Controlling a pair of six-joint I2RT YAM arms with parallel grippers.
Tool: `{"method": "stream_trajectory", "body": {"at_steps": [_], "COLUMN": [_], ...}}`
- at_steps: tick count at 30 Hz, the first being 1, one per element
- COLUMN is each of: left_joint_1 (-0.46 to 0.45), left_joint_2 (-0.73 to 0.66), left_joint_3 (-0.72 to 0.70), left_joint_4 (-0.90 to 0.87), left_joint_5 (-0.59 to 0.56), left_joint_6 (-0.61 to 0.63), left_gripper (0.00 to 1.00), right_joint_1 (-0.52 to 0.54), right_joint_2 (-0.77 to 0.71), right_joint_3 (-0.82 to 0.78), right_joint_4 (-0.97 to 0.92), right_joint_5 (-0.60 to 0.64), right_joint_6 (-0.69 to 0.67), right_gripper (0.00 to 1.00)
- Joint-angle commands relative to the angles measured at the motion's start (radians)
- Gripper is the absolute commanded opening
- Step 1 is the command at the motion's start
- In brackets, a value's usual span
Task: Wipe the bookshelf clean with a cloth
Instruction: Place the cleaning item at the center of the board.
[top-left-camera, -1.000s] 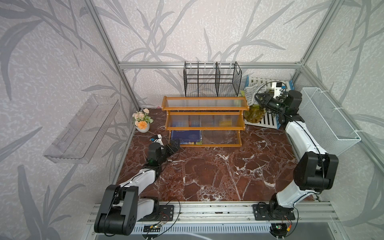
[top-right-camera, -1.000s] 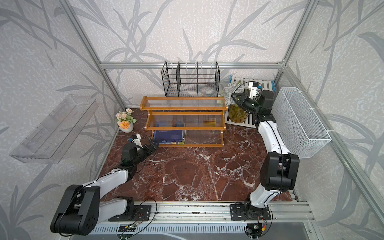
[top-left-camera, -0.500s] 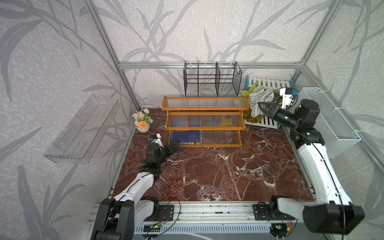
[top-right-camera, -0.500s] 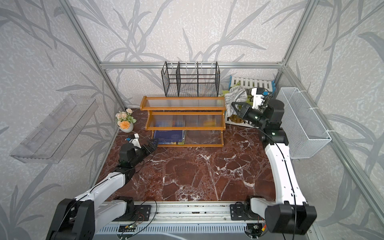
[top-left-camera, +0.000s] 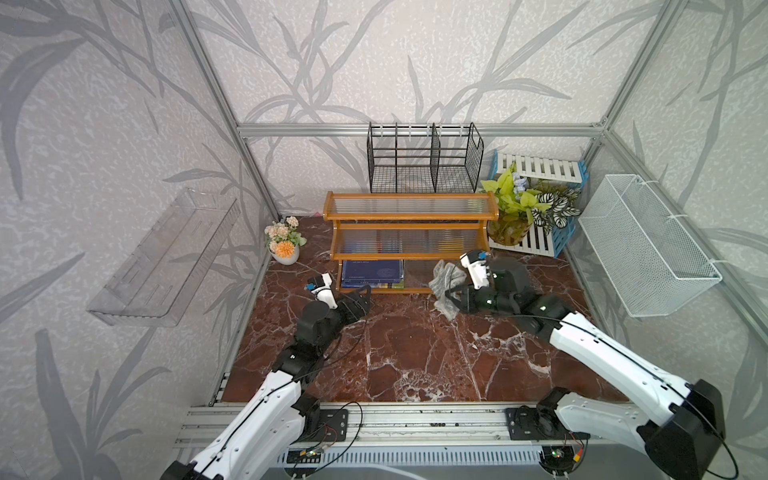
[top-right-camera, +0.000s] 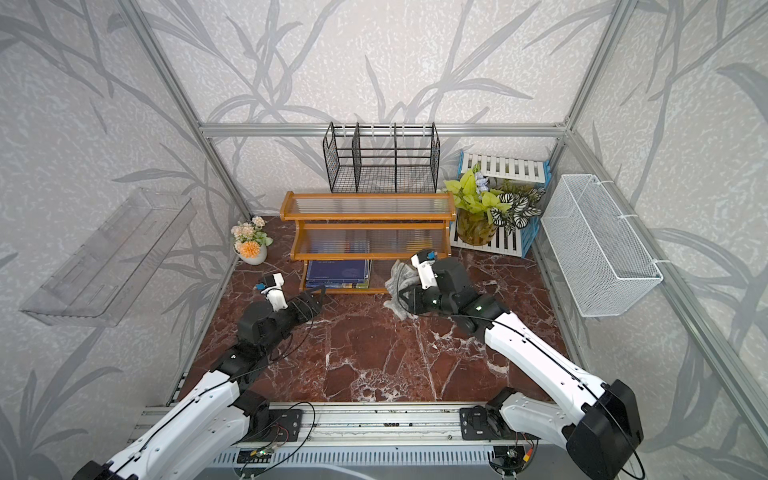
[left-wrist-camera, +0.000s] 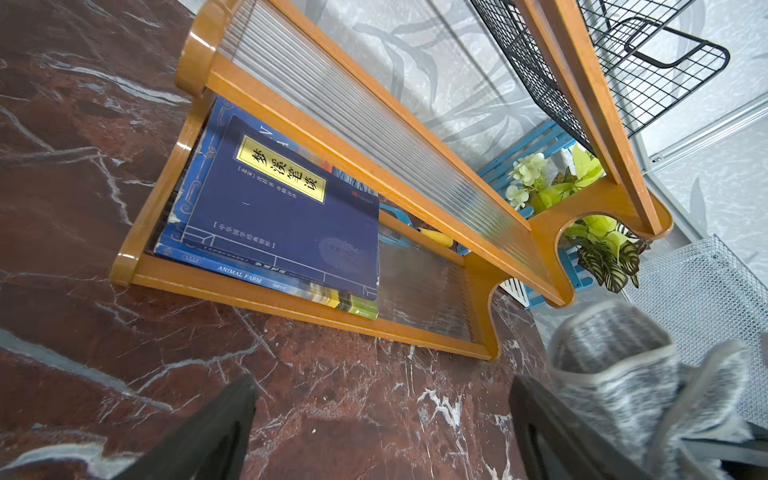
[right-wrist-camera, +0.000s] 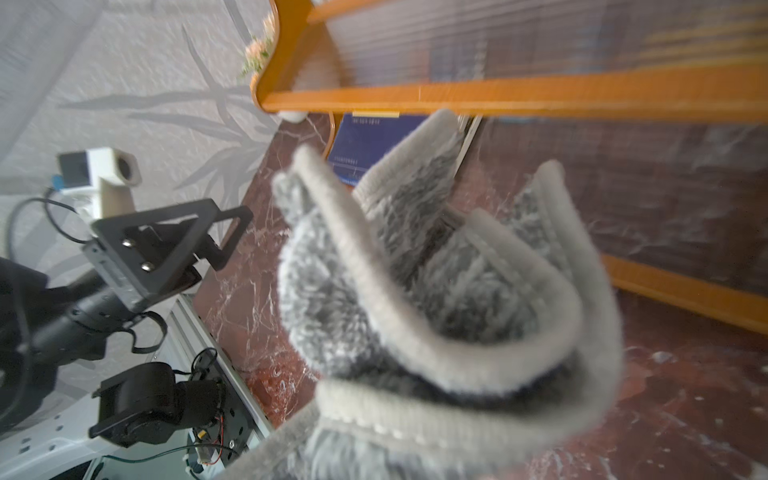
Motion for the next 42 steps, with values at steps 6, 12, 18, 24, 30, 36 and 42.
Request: {"method": "stream_trajectory", "body": {"at_steps": [6, 12, 18, 24, 30, 36, 42], "left_joint_1": [-0.089, -0.138, -0.189, -0.247, -0.347, -0.488, -0.609], "left_joint_2": [0.017, 0.044, 0.056, 0.083, 0.159, 0.321, 0.533], "left_joint_3": [-0.018, -0.008, -0.018, -0.011, 0.062, 0.168, 0.279], "left_joint_4": [-0.005, 0.001, -0.014, -0.034, -0.086, -0.095, -0.111], "left_joint_5": [-0.076, -0.088, -0.105, -0.1, -0.123, -0.205, -0.278], "left_joint_6": [-0.018, -0.014, -0.012, 0.014, 0.08, 0.131, 0.17], "left_gripper": [0.99, 0.99, 0.99, 0.98, 0.95, 0.89, 0.87], "right_joint_1": [0.166, 0.183, 0.182, 0.167, 0.114, 0.005, -0.107], "right_joint_2": [0.264, 0.437, 0.388, 0.188, 0.014, -0.157, -0.283], "right_joint_3": [-0.014, -0.002, -0.014, -0.038, -0.059, -0.148, -0.213], "right_joint_4": [0.208, 0.217, 0.117, 0.015, -0.109, -0.174, -0.244], "right_joint_5": [0.088, 0.066, 0.119, 0.133, 0.174, 0.195, 0.174], "right_joint_6": [0.113, 0.147, 0.104, 0.058, 0.033, 0.029, 0.035], "right_gripper": [0.03, 0.27, 0.62, 0.75, 0.76, 0.76, 0.77]}}
